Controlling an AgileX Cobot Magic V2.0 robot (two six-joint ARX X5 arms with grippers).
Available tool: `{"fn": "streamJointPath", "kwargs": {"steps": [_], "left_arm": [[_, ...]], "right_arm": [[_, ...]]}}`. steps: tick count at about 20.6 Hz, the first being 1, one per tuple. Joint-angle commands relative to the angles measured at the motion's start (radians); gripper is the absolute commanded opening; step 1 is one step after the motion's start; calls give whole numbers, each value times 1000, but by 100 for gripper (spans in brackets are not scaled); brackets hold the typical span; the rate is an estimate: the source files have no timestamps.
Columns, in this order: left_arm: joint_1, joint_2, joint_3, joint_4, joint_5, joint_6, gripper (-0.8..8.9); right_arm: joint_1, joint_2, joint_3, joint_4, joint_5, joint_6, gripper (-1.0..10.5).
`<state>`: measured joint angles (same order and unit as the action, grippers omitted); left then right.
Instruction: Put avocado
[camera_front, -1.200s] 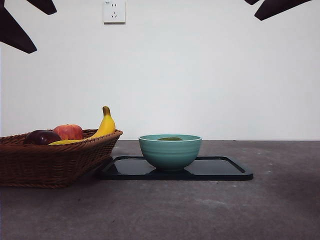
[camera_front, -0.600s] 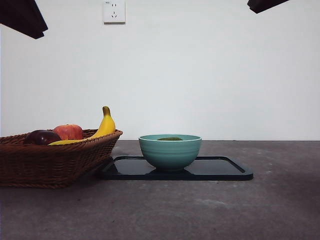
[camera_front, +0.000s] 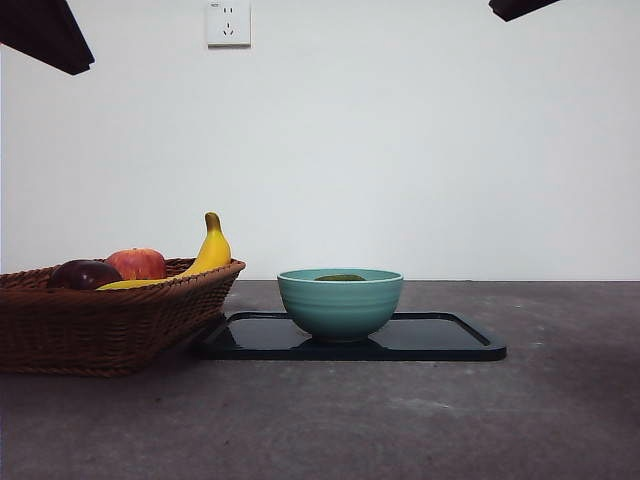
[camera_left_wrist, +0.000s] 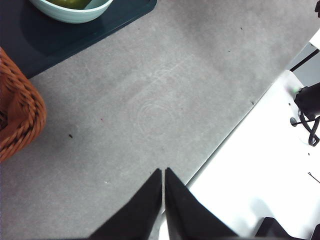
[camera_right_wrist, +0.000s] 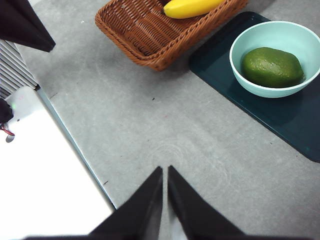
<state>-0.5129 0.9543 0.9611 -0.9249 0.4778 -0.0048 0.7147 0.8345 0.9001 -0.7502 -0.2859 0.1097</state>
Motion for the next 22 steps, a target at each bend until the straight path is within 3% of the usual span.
{"fn": "streamJointPath", "kwargs": {"steps": [1,4,6,10,14,22], "left_arm": [[-5,5,8,5,6,16,8],[-5,1,8,19,5,19,8],[33,-31,8,88,-44,100,8],[214,-171,-43,491,-119,154,8],[410,-363,-247,867,-217,154,8],[527,-616,-584,1029,-348,153,8]], "right_arm": [[10,6,7,11,-2,6,7],[10,6,7,11,-2,6,7],[10,6,7,11,-2,6,7],[10,6,7,11,-2,6,7],[10,6,7,11,-2,6,7],[10,6,7,11,-2,6,7]]}}
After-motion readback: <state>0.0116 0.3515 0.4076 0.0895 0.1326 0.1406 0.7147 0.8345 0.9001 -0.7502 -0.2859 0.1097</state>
